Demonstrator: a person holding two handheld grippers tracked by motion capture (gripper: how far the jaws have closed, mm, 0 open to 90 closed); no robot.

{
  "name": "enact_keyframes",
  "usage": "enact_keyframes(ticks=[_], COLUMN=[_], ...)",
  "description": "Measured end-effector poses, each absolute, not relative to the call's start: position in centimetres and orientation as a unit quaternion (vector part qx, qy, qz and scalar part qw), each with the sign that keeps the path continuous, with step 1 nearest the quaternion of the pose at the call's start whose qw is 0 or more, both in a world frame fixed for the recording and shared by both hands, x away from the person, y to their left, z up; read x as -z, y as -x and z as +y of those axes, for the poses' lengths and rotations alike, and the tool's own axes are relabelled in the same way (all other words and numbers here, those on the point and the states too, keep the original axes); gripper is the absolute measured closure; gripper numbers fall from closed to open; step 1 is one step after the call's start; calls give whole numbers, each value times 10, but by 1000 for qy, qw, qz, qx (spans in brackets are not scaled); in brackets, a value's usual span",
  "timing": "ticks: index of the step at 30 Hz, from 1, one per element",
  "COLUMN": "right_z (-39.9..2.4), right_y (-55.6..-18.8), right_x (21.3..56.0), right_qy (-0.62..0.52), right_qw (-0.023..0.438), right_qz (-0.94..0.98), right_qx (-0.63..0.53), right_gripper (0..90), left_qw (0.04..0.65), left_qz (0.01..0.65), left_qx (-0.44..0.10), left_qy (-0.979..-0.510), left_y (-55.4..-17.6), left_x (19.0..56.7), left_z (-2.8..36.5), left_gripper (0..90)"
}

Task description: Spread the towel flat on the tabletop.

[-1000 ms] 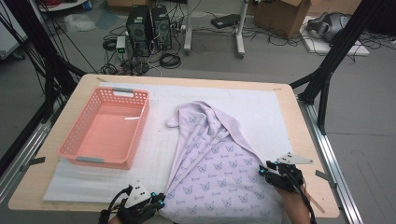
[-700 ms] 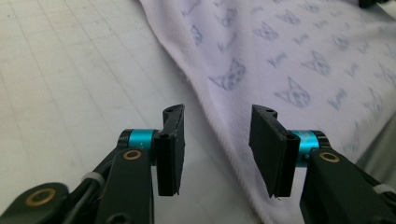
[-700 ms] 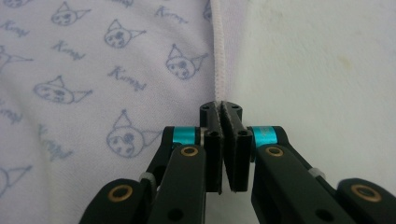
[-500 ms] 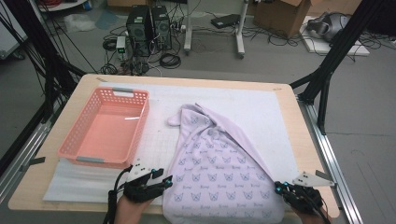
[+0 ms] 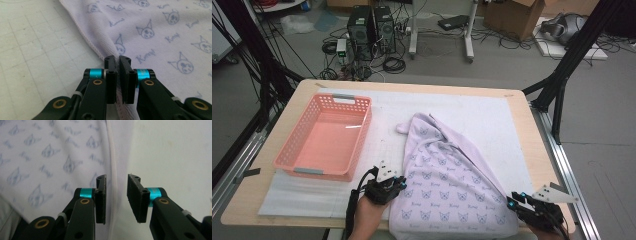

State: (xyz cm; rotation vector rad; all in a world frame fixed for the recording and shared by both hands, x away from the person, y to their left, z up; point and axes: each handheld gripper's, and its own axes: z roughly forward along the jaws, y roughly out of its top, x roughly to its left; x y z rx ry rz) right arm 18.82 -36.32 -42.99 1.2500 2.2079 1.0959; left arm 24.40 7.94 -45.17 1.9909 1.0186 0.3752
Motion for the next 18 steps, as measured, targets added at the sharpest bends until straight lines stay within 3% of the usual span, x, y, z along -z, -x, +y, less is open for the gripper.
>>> enact_keyframes(ticks=[14, 16, 18], right_z=[-268, -258, -247], right_y=[-314, -322, -331], right_x=[423, 426, 431], right_qy=[-381, -374, -368], right_qw=[196, 189, 184], right_qz=[822, 829, 837], right_qx=[-376, -371, -360], right_gripper=[650, 640, 633], left_qw=[431, 436, 440], left_qz=[375, 377, 383], left_qx=[-119, -117, -116], left_qy=[-812, -809, -804], left_y=[-208, -211, -216], left_x=[450, 451, 450], left_z=[110, 111, 113], left_gripper=[839, 788, 678])
